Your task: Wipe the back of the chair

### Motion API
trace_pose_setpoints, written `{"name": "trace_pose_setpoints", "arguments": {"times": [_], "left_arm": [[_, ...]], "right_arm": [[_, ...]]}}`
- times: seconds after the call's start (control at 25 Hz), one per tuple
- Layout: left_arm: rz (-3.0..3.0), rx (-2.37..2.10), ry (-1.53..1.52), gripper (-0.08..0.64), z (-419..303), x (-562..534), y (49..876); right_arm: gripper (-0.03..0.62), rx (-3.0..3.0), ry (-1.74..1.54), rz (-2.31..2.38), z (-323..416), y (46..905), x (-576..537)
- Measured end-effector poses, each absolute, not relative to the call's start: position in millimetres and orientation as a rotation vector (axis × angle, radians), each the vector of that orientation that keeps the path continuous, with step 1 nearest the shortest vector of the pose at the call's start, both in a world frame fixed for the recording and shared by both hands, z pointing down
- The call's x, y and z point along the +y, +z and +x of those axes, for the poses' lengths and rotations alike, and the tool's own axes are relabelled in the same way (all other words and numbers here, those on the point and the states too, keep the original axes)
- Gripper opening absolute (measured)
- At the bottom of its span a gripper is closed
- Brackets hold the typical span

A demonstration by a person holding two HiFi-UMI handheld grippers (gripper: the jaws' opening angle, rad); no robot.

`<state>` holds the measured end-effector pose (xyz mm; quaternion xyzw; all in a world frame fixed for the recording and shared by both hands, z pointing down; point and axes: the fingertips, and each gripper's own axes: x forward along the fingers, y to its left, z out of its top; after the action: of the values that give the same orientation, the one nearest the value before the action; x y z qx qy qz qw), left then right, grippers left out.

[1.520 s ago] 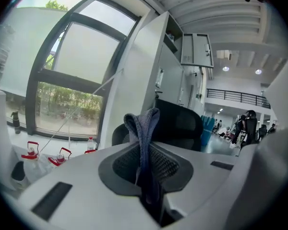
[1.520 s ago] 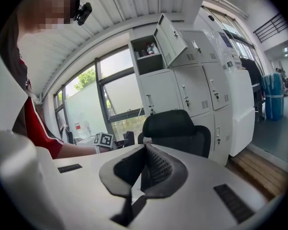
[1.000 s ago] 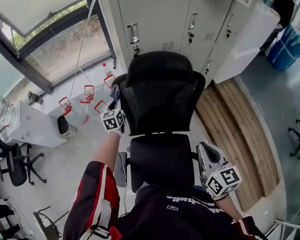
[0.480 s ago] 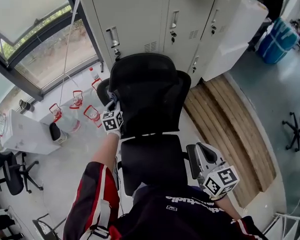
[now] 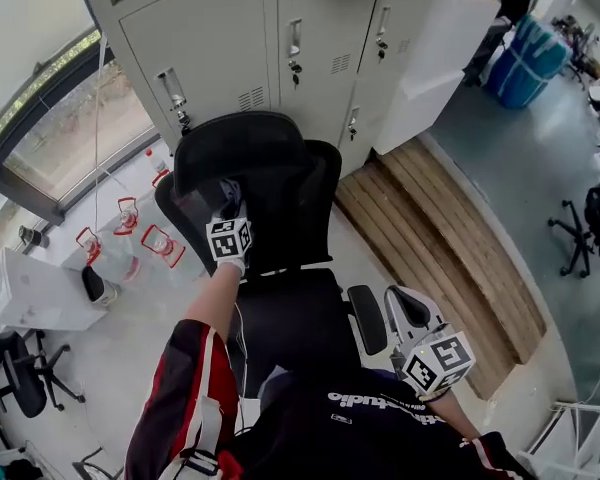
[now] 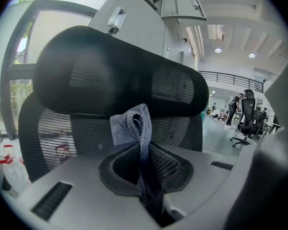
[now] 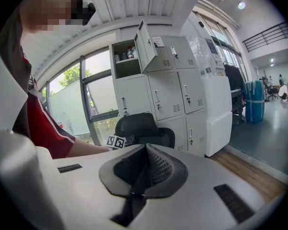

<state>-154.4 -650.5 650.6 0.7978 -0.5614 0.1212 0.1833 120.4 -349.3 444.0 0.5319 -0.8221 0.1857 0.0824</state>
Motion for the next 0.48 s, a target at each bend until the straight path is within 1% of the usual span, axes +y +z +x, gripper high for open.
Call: {"name": "trace_pose_setpoints", "arguments": {"times": [0.48], "left_arm": [[2.401, -1.37, 0.371, 0.054, 8, -674, 654]], "right_arm": [[0.014, -2.367, 0.589, 1.741, 199, 455, -343]]}}
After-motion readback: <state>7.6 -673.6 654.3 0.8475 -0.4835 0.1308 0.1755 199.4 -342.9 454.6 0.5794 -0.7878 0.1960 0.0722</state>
